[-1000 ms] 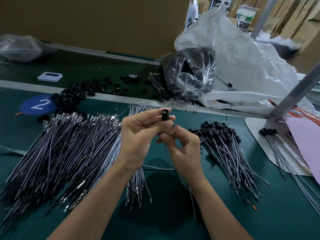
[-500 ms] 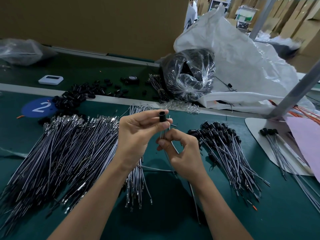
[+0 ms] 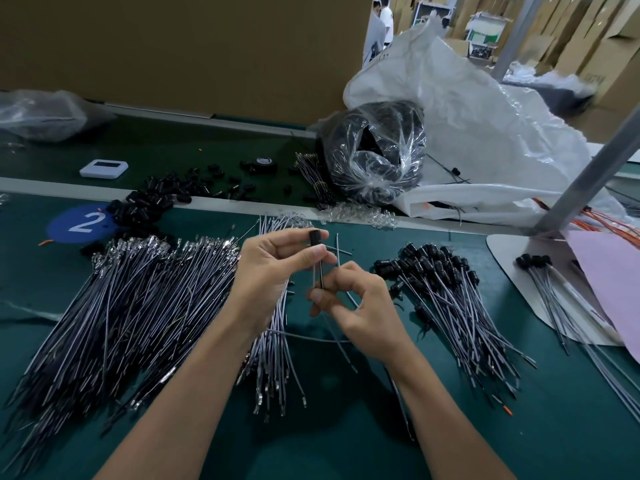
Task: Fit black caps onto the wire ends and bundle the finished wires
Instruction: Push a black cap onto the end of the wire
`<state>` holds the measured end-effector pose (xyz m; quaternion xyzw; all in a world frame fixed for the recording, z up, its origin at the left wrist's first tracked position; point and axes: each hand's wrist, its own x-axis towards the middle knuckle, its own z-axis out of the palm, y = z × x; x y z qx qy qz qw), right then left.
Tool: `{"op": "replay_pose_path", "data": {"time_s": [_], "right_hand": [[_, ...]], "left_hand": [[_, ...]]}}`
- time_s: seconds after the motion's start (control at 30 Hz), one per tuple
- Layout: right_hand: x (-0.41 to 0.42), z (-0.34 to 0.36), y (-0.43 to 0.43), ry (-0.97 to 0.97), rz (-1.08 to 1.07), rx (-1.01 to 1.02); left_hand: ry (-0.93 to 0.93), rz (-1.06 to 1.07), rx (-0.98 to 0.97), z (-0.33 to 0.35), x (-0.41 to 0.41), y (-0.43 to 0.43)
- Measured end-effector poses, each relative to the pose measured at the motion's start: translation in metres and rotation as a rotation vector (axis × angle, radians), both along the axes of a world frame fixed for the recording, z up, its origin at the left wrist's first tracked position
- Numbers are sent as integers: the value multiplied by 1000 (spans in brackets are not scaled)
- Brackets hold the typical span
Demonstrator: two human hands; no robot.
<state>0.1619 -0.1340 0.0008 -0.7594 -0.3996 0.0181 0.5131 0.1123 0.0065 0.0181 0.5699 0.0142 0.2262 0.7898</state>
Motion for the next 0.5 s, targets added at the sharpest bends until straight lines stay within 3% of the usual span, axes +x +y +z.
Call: {"op": "replay_pose_path", "data": {"time_s": [0.1, 0.2, 0.3, 0.4, 0.5], "right_hand": [[7, 5, -1, 60, -39, 41], [41, 13, -4, -15, -380, 46], [97, 22, 0, -144, -600, -325], [139, 23, 12, -179, -603, -654], [153, 19, 18, -205, -571, -805]], "left_hand": [[60, 31, -123, -2, 4, 2], [121, 66, -152, -5, 6, 7], [210, 15, -64, -8, 5, 5], [295, -61, 6, -11, 5, 3], [345, -107, 40, -13, 4, 2]]}}
